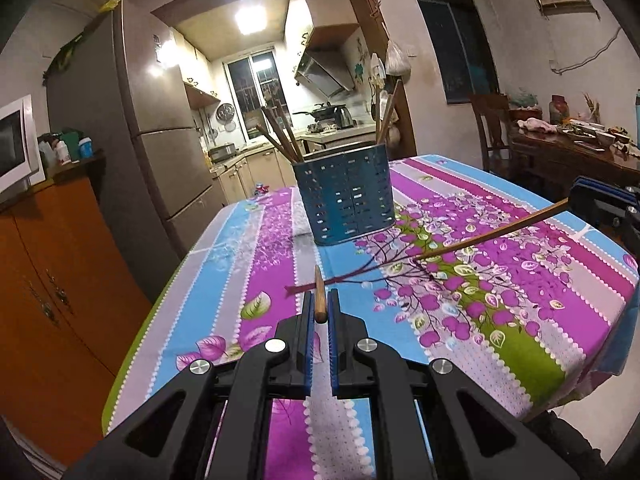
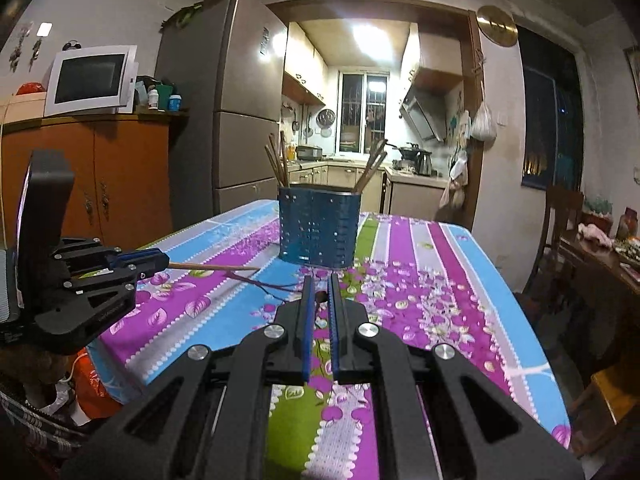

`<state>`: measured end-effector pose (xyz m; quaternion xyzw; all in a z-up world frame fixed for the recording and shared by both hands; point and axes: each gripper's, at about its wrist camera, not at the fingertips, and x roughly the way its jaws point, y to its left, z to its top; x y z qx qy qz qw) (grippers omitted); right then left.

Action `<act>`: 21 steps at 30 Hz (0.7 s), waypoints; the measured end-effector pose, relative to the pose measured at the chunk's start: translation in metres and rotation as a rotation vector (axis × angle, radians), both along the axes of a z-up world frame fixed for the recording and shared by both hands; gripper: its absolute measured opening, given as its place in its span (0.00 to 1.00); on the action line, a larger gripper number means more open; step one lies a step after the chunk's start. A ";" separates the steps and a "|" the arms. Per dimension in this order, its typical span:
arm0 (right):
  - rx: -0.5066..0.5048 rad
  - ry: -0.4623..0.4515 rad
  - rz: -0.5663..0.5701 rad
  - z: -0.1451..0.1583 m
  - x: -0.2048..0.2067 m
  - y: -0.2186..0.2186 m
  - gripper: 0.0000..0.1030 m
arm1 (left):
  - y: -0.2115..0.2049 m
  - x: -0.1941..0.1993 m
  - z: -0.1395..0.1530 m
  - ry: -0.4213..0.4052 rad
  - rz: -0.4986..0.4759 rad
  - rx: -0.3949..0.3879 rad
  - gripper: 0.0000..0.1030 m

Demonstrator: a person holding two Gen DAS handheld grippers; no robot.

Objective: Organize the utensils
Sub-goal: 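Carry the left tool's chopstick to the holder while the right tool carries its chopstick there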

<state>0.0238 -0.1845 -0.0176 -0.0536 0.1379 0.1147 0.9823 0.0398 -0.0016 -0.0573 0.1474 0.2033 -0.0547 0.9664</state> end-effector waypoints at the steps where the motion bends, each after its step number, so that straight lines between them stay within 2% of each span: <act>1: -0.002 -0.006 0.001 0.002 0.000 0.001 0.05 | 0.000 0.000 0.001 -0.004 0.001 0.001 0.07; 10: -0.019 -0.081 0.021 0.029 0.007 0.006 0.05 | -0.001 0.006 0.018 -0.037 0.017 0.006 0.07; 21: 0.016 -0.105 0.055 0.049 0.021 0.011 0.05 | -0.001 0.012 0.032 -0.072 0.037 0.017 0.07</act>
